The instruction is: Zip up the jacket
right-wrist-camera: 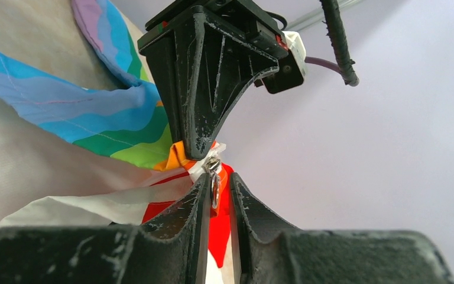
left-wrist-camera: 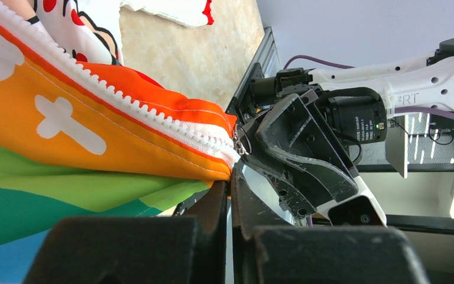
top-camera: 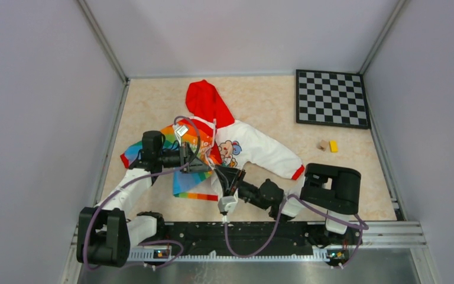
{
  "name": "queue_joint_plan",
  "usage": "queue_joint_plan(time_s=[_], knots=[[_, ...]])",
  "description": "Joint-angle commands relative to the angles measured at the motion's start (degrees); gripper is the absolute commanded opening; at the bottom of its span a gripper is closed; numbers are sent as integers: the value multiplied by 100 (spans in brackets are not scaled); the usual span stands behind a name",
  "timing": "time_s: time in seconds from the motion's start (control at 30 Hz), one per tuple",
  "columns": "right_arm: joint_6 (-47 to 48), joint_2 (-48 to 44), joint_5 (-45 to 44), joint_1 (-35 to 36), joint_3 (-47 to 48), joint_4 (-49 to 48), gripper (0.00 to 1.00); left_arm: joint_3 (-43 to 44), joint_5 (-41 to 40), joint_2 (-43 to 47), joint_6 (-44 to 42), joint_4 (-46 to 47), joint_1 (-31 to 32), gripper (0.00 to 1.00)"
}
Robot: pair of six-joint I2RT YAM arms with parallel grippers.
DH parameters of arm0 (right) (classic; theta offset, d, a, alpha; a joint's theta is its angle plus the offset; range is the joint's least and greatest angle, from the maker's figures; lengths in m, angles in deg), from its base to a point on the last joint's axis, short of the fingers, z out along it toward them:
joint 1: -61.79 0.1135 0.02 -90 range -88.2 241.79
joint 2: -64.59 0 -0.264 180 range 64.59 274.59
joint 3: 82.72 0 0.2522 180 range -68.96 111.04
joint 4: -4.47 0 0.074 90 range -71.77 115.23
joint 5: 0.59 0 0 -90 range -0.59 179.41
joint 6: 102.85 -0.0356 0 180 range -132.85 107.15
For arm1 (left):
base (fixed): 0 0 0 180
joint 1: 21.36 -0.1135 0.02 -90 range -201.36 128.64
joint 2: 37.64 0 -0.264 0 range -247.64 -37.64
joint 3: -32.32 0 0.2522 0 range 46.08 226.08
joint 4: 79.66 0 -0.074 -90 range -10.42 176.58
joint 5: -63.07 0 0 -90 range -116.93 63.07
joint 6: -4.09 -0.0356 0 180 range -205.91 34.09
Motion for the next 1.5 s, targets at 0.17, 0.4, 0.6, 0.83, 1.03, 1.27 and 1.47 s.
queue_joint_plan(time_s=[0.17, 0.4, 0.6, 0.83, 1.03, 1.27, 1.47], knots=[[-190, 64, 37, -50, 194, -1010, 0, -29, 131, 171, -28, 224, -20, 0], [-913, -1031, -189, -49, 229, 816, 0, -39, -387, 270, -60, 123, 170, 0], [-2376, -1980, -327, -126, 1167, 3614, 0, 11, -1165, 352, -182, -99, 703, 0], [-3947, -1941, 313, -634, 1878, 5062, 0, 100, -1355, 533, -310, -401, 953, 0], [-5177, -1443, 530, -1052, 2377, 5338, 0, 95, -1366, 630, -494, -730, 973, 0], [-6056, -637, 859, -1192, 3382, 5797, 0, 150, -1483, 560, -644, -1000, 982, 0], [-6546, -782, 631, -1369, 3132, 5812, 0, 326, -1828, 704, -688, -1327, 981, 0]])
